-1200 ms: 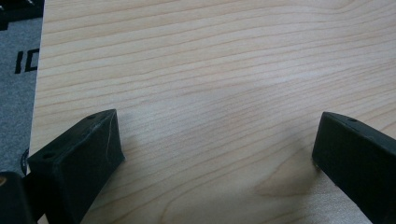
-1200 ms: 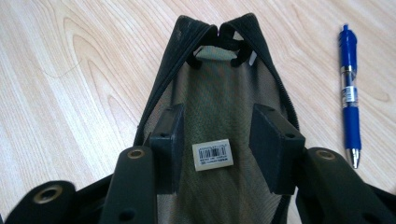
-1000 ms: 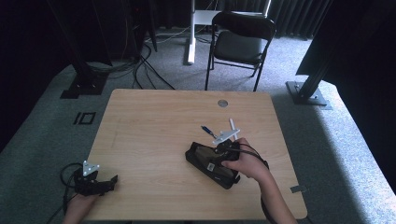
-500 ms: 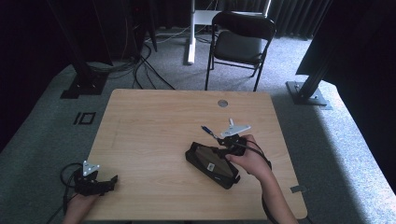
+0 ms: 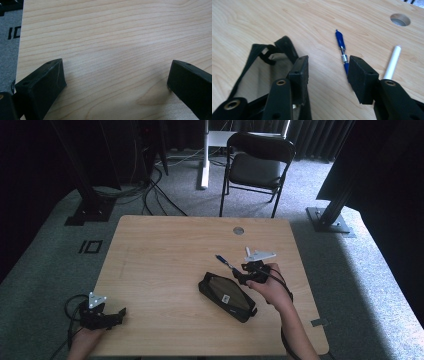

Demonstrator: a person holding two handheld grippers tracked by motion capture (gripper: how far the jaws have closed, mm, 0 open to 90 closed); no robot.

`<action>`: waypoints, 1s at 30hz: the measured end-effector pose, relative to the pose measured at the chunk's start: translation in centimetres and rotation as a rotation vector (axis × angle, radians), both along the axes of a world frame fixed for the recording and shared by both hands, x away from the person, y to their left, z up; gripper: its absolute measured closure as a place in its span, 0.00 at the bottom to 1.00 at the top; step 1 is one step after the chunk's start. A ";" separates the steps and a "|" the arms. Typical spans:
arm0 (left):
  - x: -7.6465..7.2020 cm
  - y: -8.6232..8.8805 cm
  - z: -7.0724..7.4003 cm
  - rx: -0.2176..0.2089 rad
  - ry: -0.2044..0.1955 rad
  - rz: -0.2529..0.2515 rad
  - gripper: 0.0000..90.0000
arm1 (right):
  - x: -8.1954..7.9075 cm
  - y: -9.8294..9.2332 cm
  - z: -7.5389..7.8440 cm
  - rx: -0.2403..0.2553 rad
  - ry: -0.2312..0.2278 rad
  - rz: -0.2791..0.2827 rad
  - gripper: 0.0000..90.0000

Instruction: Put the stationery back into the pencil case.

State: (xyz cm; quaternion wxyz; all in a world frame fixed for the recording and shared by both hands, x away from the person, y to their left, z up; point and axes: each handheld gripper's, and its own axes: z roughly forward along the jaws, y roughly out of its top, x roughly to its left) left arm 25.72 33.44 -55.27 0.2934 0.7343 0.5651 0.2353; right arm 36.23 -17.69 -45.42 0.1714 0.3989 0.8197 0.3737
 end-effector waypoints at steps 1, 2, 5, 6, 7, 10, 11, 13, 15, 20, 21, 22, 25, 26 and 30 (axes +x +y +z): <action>0.0 0.0 0.0 0.000 0.000 0.000 0.02 | 0.1 -0.1 -0.1 0.004 -0.001 -0.011 0.57; 0.0 0.0 0.0 0.000 0.000 0.000 0.02 | 0.2 -0.2 -0.1 0.003 -0.004 -0.018 0.57; 0.0 0.0 0.0 0.000 0.000 0.000 0.02 | 0.5 -0.6 -0.2 0.014 -0.007 -0.041 0.56; 0.0 0.0 0.0 0.000 0.000 0.000 0.02 | 0.6 -0.7 -0.3 0.016 -0.008 -0.049 0.55; 0.0 0.0 0.0 0.000 0.000 0.000 0.02 | 0.7 -0.8 -0.3 0.022 -0.009 -0.061 0.55; 0.0 0.0 0.0 0.000 0.000 0.000 0.02 | 1.1 -1.1 -0.6 0.031 -0.019 -0.090 0.54; 0.0 0.0 0.0 0.000 0.000 0.000 0.02 | 1.2 -1.2 -0.6 0.035 -0.022 -0.102 0.54; 0.0 0.0 0.0 0.000 0.000 0.000 0.02 | 1.4 -1.5 -0.9 0.034 -0.031 -0.126 0.54; 0.0 0.0 0.0 0.000 0.000 0.000 0.02 | 1.6 -1.6 -1.1 0.031 -0.031 -0.140 0.53; 0.0 0.0 0.0 0.000 0.000 0.000 0.02 | 2.2 -2.0 -1.7 0.027 -0.052 -0.171 0.53; 0.0 0.0 0.0 0.000 0.000 0.000 0.02 | 2.4 -2.1 -1.8 0.027 -0.052 -0.177 0.53; 0.0 0.0 0.0 0.000 0.000 0.000 0.02 | 2.5 -2.2 -1.9 0.027 -0.053 -0.181 0.52; 0.0 0.0 0.0 0.000 0.000 0.000 0.02 | 2.8 -2.5 -2.2 0.041 -0.067 -0.197 0.52; 0.0 0.0 0.0 0.000 0.000 0.000 0.02 | 3.0 -2.6 -2.3 0.042 -0.067 -0.204 0.52; 0.0 0.0 0.0 0.000 0.000 0.000 0.02 | 3.4 -3.0 -2.9 0.049 -0.065 -0.222 0.52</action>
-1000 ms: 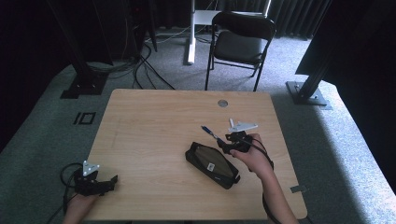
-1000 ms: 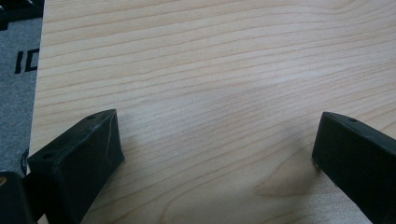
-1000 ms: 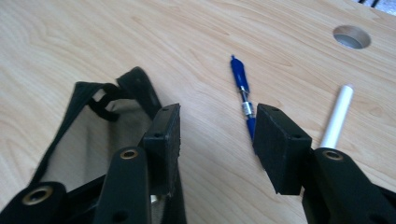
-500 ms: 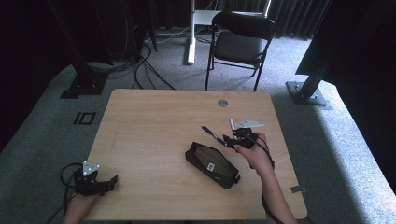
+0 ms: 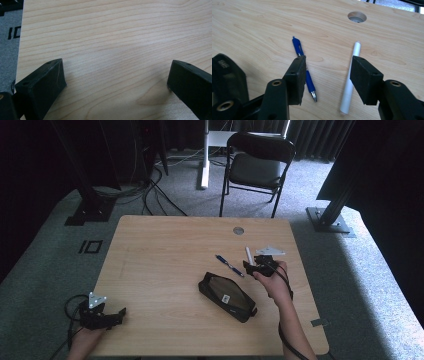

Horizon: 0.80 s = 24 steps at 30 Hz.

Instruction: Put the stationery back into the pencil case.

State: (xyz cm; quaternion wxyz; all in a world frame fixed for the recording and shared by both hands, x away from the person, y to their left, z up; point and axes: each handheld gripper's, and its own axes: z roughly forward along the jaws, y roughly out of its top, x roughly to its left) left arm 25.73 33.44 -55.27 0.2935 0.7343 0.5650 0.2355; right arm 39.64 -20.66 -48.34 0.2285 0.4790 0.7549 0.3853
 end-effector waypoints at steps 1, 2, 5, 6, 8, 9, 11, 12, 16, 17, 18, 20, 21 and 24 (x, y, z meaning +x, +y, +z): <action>0.0 0.0 0.0 0.000 0.000 0.000 0.02 | 0.1 -0.1 -0.1 0.004 -0.004 -0.006 0.52; 0.0 0.0 0.0 0.000 0.000 0.000 0.02 | 0.2 -0.2 -0.3 0.009 -0.007 -0.006 0.52; 0.0 0.0 0.0 0.000 0.000 0.000 0.02 | 0.5 -0.4 -0.8 0.010 -0.021 -0.025 0.52; 0.0 0.0 0.0 0.000 0.000 0.000 0.02 | 0.6 -0.5 -0.9 0.011 -0.018 -0.032 0.52; 0.0 0.0 0.0 0.000 0.000 0.000 0.02 | 0.9 -0.7 -1.2 0.010 -0.019 -0.045 0.52; 0.0 0.0 0.0 0.000 0.000 0.000 0.02 | 1.0 -0.8 -1.3 0.011 -0.018 -0.049 0.52; 0.0 0.0 0.0 0.000 0.000 0.000 0.02 | 1.2 -0.9 -1.5 0.011 -0.016 -0.062 0.53; 0.0 0.0 0.0 -0.001 0.000 0.000 0.02 | 1.4 -0.9 -1.6 0.013 -0.010 -0.065 0.53; 0.0 0.0 0.0 0.000 0.000 0.000 0.02 | 1.9 -0.9 -2.2 0.003 0.002 -0.078 0.53; 0.0 0.0 0.0 -0.001 0.000 0.000 0.02 | 2.0 -0.9 -2.4 -0.002 0.005 -0.083 0.53; 0.0 0.0 0.0 0.000 0.000 0.000 0.02 | 2.1 -0.9 -2.6 -0.007 0.008 -0.089 0.53; 0.0 0.0 0.0 0.000 0.000 0.000 0.02 | 2.3 -1.0 -3.0 -0.002 0.013 -0.104 0.54; 0.0 0.0 0.0 0.000 0.000 0.000 0.02 | 2.3 -1.1 -3.2 -0.004 0.016 -0.111 0.54; 0.0 0.0 0.0 -0.001 0.000 0.000 0.02 | 2.6 -1.2 -3.6 -0.006 0.022 -0.126 0.55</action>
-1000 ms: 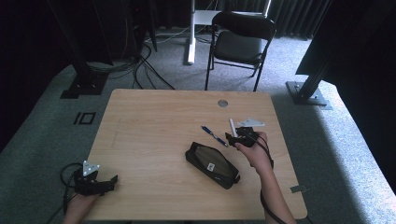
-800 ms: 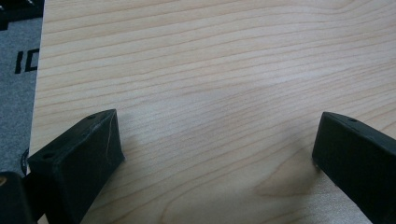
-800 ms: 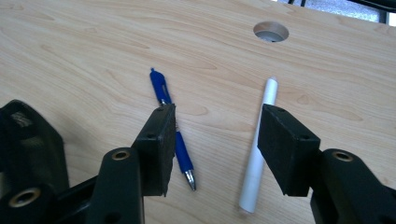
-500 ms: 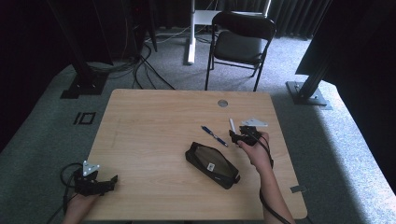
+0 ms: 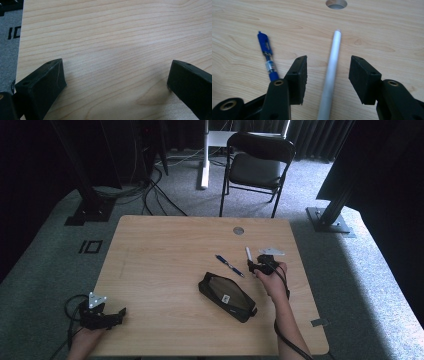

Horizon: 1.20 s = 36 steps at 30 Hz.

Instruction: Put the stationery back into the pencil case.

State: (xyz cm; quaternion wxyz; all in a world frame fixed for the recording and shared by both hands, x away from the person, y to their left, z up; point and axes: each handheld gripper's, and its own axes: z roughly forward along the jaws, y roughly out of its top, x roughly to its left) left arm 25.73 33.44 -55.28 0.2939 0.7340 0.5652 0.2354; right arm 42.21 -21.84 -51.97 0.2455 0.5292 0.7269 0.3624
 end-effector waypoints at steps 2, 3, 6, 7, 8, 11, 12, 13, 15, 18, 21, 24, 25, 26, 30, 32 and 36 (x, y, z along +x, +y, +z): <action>0.0 0.0 0.0 0.000 0.000 0.000 0.02 | 0.1 0.0 -0.2 -0.003 0.002 -0.003 0.56; 0.0 0.0 0.0 0.000 0.000 0.000 0.02 | 0.2 0.0 -0.3 -0.004 0.007 -0.002 0.56; 0.0 0.0 0.0 0.000 0.000 0.000 0.02 | 0.4 0.0 -0.4 -0.010 0.006 -0.009 0.58; 0.0 0.0 0.0 0.001 0.001 0.000 0.02 | 0.5 0.0 -0.4 -0.008 0.006 -0.011 0.58; 0.0 0.0 0.0 0.001 0.000 0.000 0.02 | 0.5 0.0 -0.5 -0.007 0.009 -0.012 0.59; 0.0 0.0 0.0 0.001 0.001 0.000 0.02 | 0.7 0.0 -0.7 -0.005 0.014 -0.025 0.61; 0.0 0.0 0.0 0.001 0.001 0.000 0.02 | 0.8 0.0 -0.8 -0.003 0.016 -0.026 0.61; 0.0 0.0 0.0 0.000 0.000 0.000 0.02 | 0.9 0.0 -0.9 -0.004 0.018 -0.028 0.62; 0.0 0.0 0.0 0.001 0.001 0.000 0.02 | 1.0 0.2 -1.2 -0.006 0.026 -0.030 0.63; 0.0 0.0 0.0 0.001 0.000 0.000 0.02 | 1.2 0.4 -1.5 -0.011 0.034 -0.031 0.65; 0.0 0.0 0.0 0.001 0.000 0.000 0.02 | 1.4 0.4 -1.6 -0.012 0.038 -0.041 0.67; 0.0 0.0 0.0 0.000 0.000 0.000 0.02 | 1.6 0.4 -1.7 -0.016 0.045 -0.044 0.67; 0.0 0.0 0.0 0.001 0.000 0.000 0.02 | 1.7 0.4 -1.7 -0.018 0.047 -0.048 0.67; 0.0 0.0 0.0 0.001 0.001 0.000 0.02 | 1.7 0.4 -1.8 -0.018 0.048 -0.051 0.67; 0.0 0.0 0.0 0.001 0.001 0.000 0.02 | 2.0 0.5 -2.1 -0.029 0.057 -0.052 0.69; 0.0 0.0 0.0 0.001 0.000 0.000 0.02 | 2.1 0.6 -2.3 -0.027 0.064 -0.050 0.69; 0.0 0.0 0.0 0.000 0.000 0.000 0.02 | 2.3 0.8 -2.7 -0.041 0.072 -0.053 0.72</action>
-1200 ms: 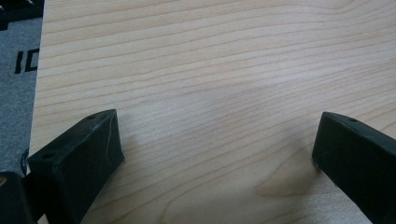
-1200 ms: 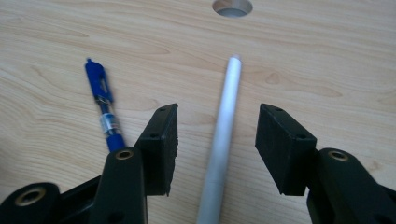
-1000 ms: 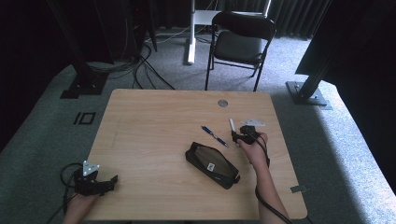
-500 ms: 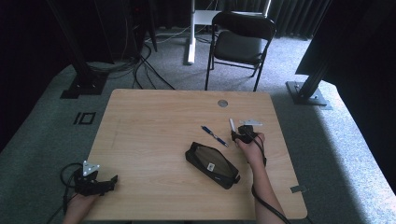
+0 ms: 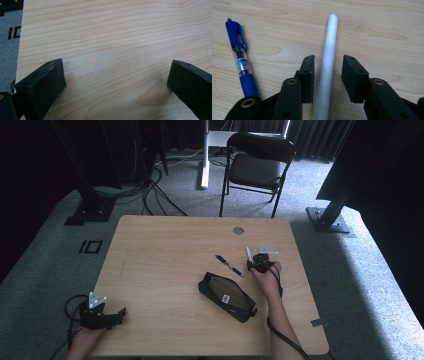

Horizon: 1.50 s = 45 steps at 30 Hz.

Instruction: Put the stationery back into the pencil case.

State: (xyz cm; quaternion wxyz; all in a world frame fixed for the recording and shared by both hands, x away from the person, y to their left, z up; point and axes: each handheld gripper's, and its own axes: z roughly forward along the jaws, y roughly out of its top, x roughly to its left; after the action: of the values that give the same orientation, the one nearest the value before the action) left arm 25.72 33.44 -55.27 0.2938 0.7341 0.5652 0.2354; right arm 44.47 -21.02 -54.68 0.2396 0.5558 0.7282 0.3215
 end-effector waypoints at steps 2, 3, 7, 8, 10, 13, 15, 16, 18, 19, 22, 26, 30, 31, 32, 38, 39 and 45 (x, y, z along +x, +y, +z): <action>0.0 0.0 0.0 0.001 0.001 0.000 0.02 | 0.0 0.0 0.0 0.003 -0.003 -0.005 0.73; 0.0 0.0 0.0 0.000 0.000 0.000 0.02 | 0.0 0.0 0.0 0.002 -0.001 -0.004 0.75; 0.0 0.0 0.0 0.000 0.001 0.000 0.02 | 0.1 -0.1 0.0 0.008 0.003 -0.005 0.79; 0.0 0.0 0.0 0.000 0.000 0.000 0.02 | 0.2 -0.2 0.0 0.012 0.000 -0.013 0.80; 0.0 0.0 0.0 0.001 0.001 0.000 0.02 | 0.3 -0.2 0.0 0.012 0.003 -0.018 0.85; 0.0 0.0 0.0 0.001 0.000 0.000 0.02 | 0.3 -0.3 0.1 0.018 0.009 -0.028 0.87; 0.0 0.0 0.0 0.001 0.000 0.000 0.02 | 0.4 -0.3 0.1 0.033 0.015 -0.039 0.87; 0.0 0.0 0.0 0.001 0.000 0.000 0.02 | 0.4 -0.4 0.1 0.042 0.022 -0.045 0.87; 0.0 0.0 0.0 0.001 0.000 0.000 0.02 | 0.5 -0.4 0.2 0.050 0.027 -0.046 0.87; 0.0 0.0 0.0 0.001 0.000 0.000 0.02 | 0.5 -0.4 0.2 0.055 0.032 -0.050 0.87; 0.0 0.0 0.0 0.001 0.001 0.000 0.02 | 0.6 -0.6 0.3 0.080 0.042 -0.057 0.87; 0.0 0.0 0.0 0.001 0.000 0.000 0.02 | 0.4 -1.1 0.4 0.081 0.040 -0.074 0.87; 0.0 0.0 0.0 0.001 0.000 0.000 0.02 | 0.0 -1.7 1.2 0.083 0.025 -0.060 0.87; 0.0 0.0 0.0 0.001 0.001 0.000 0.02 | -0.1 -1.8 1.5 0.086 0.018 -0.057 0.87; 0.0 0.0 0.0 0.001 0.001 0.000 0.02 | -0.3 -1.9 1.8 0.085 0.015 -0.054 0.87; 0.0 0.0 0.0 0.001 0.000 0.000 0.02 | -1.0 -2.0 3.3 0.084 -0.008 -0.014 0.87; 0.0 0.0 0.0 0.001 0.000 0.000 0.02 | -1.1 -2.0 3.5 0.084 -0.010 -0.006 0.87; 0.0 0.0 0.0 0.001 0.000 0.000 0.02 | -1.7 -2.2 4.3 0.097 -0.019 0.014 0.87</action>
State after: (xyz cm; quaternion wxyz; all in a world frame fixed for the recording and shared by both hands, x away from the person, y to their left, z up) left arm 25.73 33.44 -55.27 0.2935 0.7341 0.5653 0.2356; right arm 42.78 -23.26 -50.37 0.2171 0.5585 0.7134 0.3633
